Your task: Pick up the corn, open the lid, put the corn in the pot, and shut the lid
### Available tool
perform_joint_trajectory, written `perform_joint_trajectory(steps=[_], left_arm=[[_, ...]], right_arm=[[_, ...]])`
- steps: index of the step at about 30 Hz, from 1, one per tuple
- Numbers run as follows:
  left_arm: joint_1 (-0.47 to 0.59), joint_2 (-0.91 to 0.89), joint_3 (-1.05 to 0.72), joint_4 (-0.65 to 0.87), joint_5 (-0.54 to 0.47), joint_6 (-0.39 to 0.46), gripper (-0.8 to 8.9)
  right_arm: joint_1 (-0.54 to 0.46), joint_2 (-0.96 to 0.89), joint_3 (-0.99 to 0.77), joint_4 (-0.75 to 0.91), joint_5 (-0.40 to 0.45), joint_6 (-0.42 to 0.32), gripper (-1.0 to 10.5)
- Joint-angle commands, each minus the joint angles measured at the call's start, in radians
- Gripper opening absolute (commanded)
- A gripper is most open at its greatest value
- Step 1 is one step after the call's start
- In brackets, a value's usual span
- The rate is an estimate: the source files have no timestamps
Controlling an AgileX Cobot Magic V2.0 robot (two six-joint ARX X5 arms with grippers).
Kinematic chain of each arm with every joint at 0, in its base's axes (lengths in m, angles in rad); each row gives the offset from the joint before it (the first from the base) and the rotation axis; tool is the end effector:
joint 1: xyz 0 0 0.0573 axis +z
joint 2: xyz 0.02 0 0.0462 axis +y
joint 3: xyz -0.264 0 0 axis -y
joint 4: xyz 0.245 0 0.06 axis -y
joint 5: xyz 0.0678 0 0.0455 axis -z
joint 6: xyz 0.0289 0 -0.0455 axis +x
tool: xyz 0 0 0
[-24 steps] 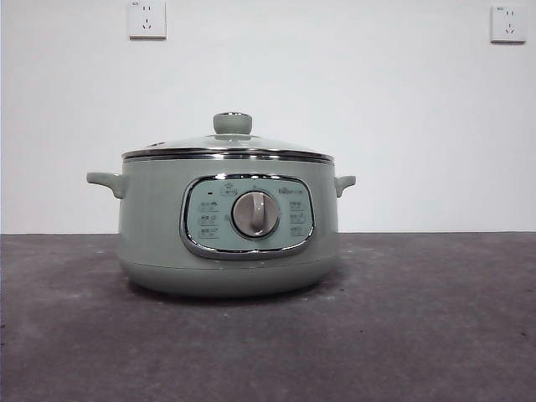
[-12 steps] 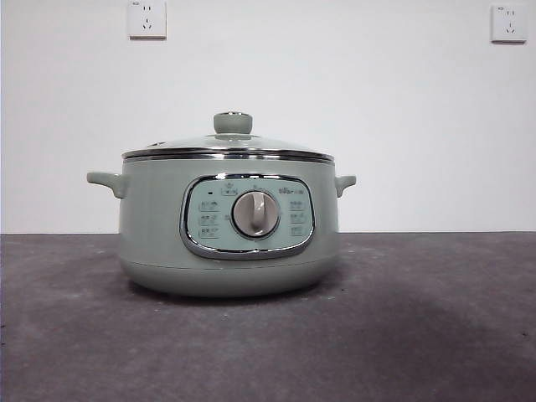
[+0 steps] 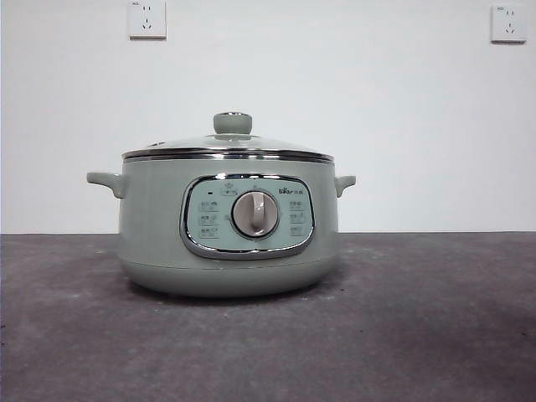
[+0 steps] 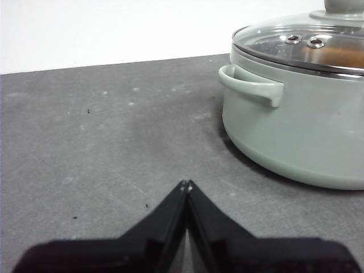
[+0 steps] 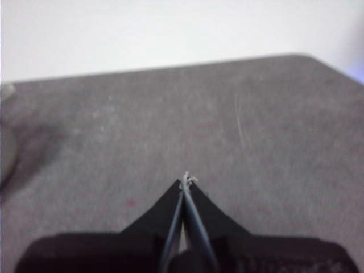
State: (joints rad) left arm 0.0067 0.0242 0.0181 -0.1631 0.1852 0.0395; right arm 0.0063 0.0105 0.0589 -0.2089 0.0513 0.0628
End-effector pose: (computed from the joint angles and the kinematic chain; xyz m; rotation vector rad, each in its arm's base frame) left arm 0.0963 -0.0047 0.1522 0.0231 0.1651 -0.1814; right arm 0.0933 -0.0009 0.1626 0.0580 0.1590 -0.0499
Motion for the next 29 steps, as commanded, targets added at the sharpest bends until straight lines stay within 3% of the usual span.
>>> perform_joint_trajectory(steps=[1,29], left_arm=[[0.004,-0.002,-0.010,0.007,-0.003,-0.010,-0.03],[0.004,0.009,-0.010,0.007,-0.003,-0.010,-0.03]], right_arm=[[-0.001,-0.002,-0.040,0.010,-0.020,0.007,0.0],[-0.001,-0.001,-0.041,0.019,-0.025,0.009,0.0]])
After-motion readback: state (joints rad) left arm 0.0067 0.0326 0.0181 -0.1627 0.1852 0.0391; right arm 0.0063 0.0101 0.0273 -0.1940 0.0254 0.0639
